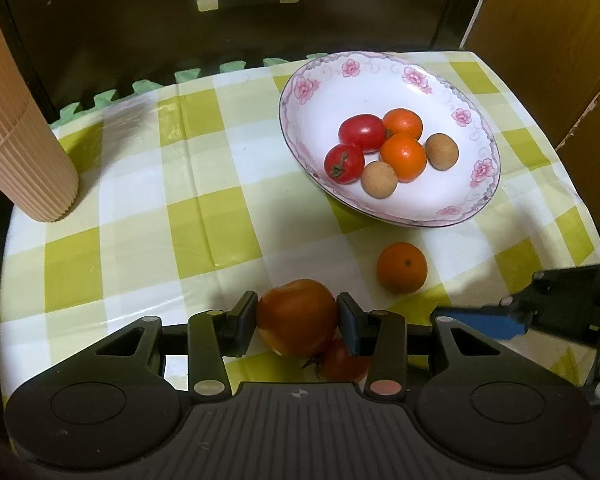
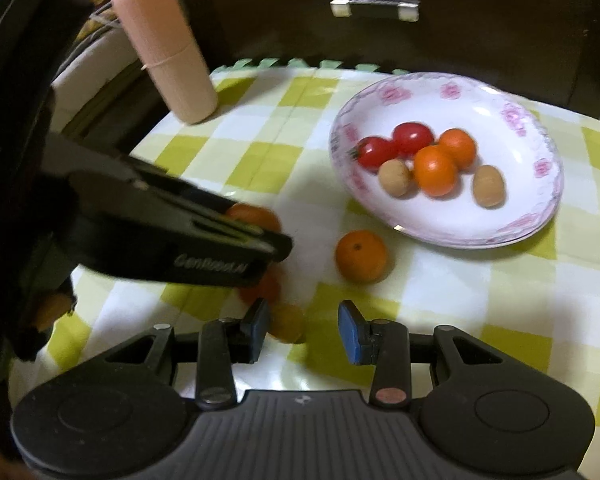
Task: Organize fruits
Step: 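Grasp the brown round fruit with the right tool while the left tool grasps the large red tomato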
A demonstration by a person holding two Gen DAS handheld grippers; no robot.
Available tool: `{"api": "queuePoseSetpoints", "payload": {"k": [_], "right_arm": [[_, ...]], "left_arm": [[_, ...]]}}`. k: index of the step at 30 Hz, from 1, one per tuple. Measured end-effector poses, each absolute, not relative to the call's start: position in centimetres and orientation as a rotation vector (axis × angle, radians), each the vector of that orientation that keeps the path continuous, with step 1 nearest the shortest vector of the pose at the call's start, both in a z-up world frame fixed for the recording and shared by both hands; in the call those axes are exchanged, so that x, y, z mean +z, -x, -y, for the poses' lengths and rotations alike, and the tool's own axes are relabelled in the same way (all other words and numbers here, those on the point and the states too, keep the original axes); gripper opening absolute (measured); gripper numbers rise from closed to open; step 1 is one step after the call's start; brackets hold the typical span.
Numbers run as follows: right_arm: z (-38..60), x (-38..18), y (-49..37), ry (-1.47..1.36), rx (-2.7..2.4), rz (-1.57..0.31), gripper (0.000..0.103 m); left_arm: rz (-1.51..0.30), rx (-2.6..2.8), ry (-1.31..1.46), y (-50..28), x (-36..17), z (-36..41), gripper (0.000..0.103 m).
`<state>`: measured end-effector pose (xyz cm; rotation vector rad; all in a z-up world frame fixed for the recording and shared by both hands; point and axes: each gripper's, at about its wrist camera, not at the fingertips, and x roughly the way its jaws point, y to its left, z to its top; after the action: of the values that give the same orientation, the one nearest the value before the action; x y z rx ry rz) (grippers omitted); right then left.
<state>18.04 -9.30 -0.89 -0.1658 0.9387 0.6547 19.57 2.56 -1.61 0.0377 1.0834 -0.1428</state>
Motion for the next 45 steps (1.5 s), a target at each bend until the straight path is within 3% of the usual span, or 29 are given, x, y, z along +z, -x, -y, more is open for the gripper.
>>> {"api": "queuePoseSetpoints", "payload": {"k": [15,19,45], "right_arm": [[8.8,-1.8,-17.7,0.184,0.653,-0.941,0.037],[8.0,-1.8,-17.0,0.241,0.655,-0.925,0.026],[9.2,-0.8,-17.3,0.199,0.589,-0.899,0.026]], "left_arm": [[-1.091,-0.139,-0.079,-19.6,-2.1,-2.0,0.053],[-1.092,-0.134,-0.081,-19.6,-2.2,-1.9,0.055],[-1.072,-0.124,-0.052,-19.4,-1.4,-2.5,0.051]]}}
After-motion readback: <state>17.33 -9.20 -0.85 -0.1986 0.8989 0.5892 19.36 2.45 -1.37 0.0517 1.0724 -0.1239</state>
